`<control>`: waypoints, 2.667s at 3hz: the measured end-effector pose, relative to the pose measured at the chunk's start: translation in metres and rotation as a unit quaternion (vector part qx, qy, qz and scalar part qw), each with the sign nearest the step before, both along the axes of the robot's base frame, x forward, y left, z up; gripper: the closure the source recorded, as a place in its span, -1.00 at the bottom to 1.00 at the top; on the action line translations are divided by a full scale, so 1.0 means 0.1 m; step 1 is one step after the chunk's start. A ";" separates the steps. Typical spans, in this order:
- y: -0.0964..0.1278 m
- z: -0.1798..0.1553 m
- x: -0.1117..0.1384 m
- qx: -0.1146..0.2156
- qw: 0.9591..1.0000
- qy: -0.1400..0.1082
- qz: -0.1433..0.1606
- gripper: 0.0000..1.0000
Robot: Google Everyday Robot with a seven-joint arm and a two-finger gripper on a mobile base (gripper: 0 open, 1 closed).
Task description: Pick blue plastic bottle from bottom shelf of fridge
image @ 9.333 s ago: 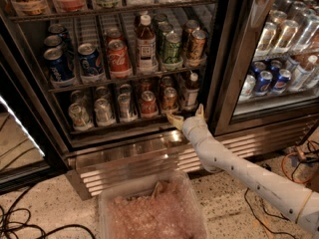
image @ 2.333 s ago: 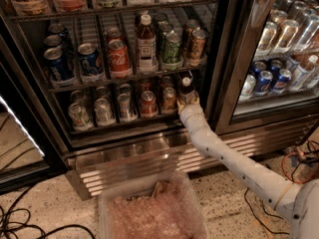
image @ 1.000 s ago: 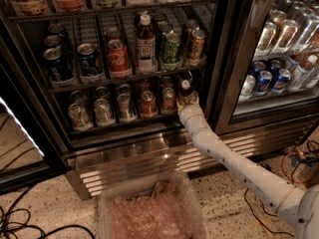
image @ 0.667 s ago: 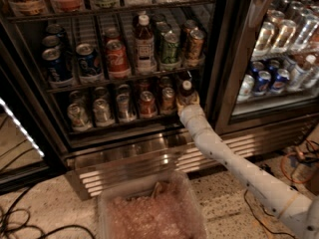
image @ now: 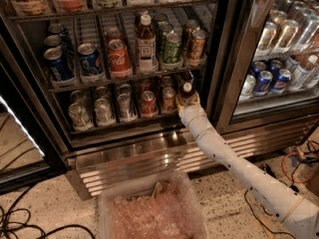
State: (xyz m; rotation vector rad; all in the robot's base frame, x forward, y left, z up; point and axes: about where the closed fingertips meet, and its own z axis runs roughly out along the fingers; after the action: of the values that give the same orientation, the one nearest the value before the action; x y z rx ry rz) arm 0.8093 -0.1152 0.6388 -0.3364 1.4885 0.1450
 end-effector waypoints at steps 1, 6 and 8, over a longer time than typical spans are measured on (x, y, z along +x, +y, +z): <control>0.07 0.15 -0.17 -0.018 0.999 -0.007 0.034 1.00; 0.22 0.33 -0.76 -0.042 0.968 0.068 0.236 1.00; 0.26 0.36 -0.87 -0.030 0.952 0.101 0.286 1.00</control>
Offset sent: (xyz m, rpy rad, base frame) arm -0.0630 0.0166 0.0396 -0.1324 -0.0033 0.2534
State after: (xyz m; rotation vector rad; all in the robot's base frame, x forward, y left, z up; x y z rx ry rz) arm 0.7226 -0.0893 0.6751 -0.8188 1.5631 0.6135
